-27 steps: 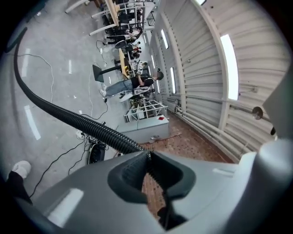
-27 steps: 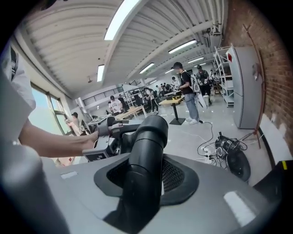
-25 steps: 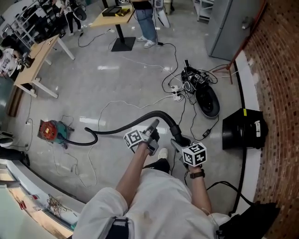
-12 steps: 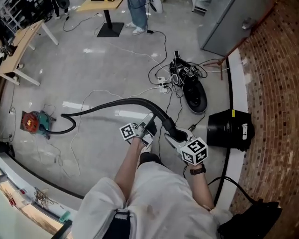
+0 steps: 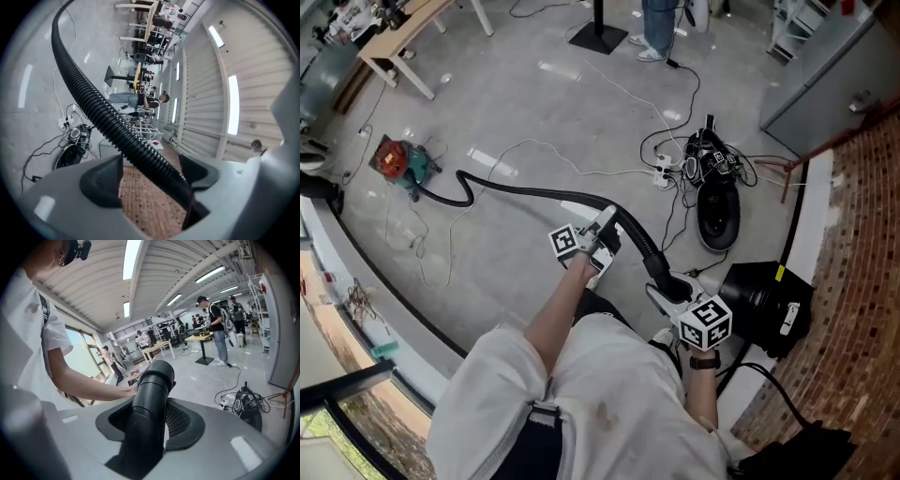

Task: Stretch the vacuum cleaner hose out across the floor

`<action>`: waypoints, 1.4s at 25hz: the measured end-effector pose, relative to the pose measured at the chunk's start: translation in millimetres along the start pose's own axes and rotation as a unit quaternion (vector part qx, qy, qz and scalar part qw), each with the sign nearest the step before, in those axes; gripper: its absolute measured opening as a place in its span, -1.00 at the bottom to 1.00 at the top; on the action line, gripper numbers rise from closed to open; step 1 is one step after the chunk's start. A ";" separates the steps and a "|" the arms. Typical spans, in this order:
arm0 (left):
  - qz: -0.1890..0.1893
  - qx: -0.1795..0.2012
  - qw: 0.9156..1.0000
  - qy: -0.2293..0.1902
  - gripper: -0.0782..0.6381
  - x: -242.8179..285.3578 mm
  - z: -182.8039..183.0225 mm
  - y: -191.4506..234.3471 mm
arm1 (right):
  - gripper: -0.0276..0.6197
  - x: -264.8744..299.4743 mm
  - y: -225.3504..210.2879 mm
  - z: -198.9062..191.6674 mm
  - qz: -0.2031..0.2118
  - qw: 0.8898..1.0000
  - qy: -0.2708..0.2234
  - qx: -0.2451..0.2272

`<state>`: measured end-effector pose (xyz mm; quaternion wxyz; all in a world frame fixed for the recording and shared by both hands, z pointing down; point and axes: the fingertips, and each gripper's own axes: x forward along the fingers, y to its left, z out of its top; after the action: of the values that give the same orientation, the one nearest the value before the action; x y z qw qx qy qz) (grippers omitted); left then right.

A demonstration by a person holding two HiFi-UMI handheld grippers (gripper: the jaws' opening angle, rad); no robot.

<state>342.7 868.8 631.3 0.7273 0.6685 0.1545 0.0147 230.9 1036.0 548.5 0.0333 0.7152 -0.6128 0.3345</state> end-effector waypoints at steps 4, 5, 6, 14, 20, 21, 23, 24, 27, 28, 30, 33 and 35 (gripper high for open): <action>-0.001 -0.018 0.994 -0.110 0.19 -15.7 -56.3 12.6 | -0.39 -68.9 -6.6 -57.7 0.057 0.997 0.020 -0.056; -0.009 -0.025 0.991 -0.132 0.04 -18.4 -79.2 13.2 | -0.39 -92.9 -10.2 -76.7 0.070 0.996 0.022 -0.060; -0.013 -0.032 0.989 -0.147 0.01 -17.2 -107.6 14.2 | -0.39 -120.1 -16.8 -94.7 0.081 0.995 0.022 -0.057; 0.072 -0.081 0.981 -0.162 -0.25 31.1 -320.5 12.8 | -0.40 -307.9 -99.5 -202.7 0.041 0.997 0.056 -0.040; 0.050 -0.068 0.986 -0.146 -0.31 72.4 -371.5 -30.2 | 0.13 -343.1 -144.6 -212.3 -0.084 0.985 0.072 -0.130; 0.046 -0.064 0.987 -0.141 -0.32 82.3 -379.6 -34.3 | 0.18 -346.9 -146.8 -207.2 -0.086 0.986 0.054 -0.129; 0.050 -0.049 0.989 -0.131 -0.34 96.9 -396.8 -36.1 | 0.28 -355.1 -147.7 -197.4 -0.087 0.988 0.023 -0.124; 0.059 -0.035 0.990 -0.126 -0.35 102.0 -403.3 -35.5 | 0.28 -357.4 -145.2 -189.7 -0.084 0.989 0.008 -0.123; 0.061 0.020 0.992 -0.111 -0.37 120.1 -415.1 -51.0 | 0.28 -345.9 -134.0 -166.8 -0.076 0.986 0.000 -0.151; 0.037 0.039 0.994 -0.099 -0.37 126.4 -421.3 -63.3 | 0.28 -339.1 -133.2 -166.8 -0.085 0.982 0.019 -0.170; -0.034 0.070 0.995 -0.058 -0.38 133.7 -435.7 -95.0 | 0.30 -328.3 -135.7 -169.9 -0.110 0.972 0.055 -0.200; -0.152 0.099 0.983 0.009 -0.40 130.5 -451.7 -149.8 | 0.27 -322.5 -133.0 -156.0 -0.111 0.972 0.042 -0.205; -0.211 0.151 0.964 0.061 -0.40 121.8 -464.3 -176.9 | 0.23 -328.0 -131.9 -141.2 -0.111 0.971 0.023 -0.212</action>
<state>312.4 1327.3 406.4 0.5940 0.7203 0.3369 -0.1220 279.4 1413.3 535.3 0.2350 0.7476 -0.5853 0.2079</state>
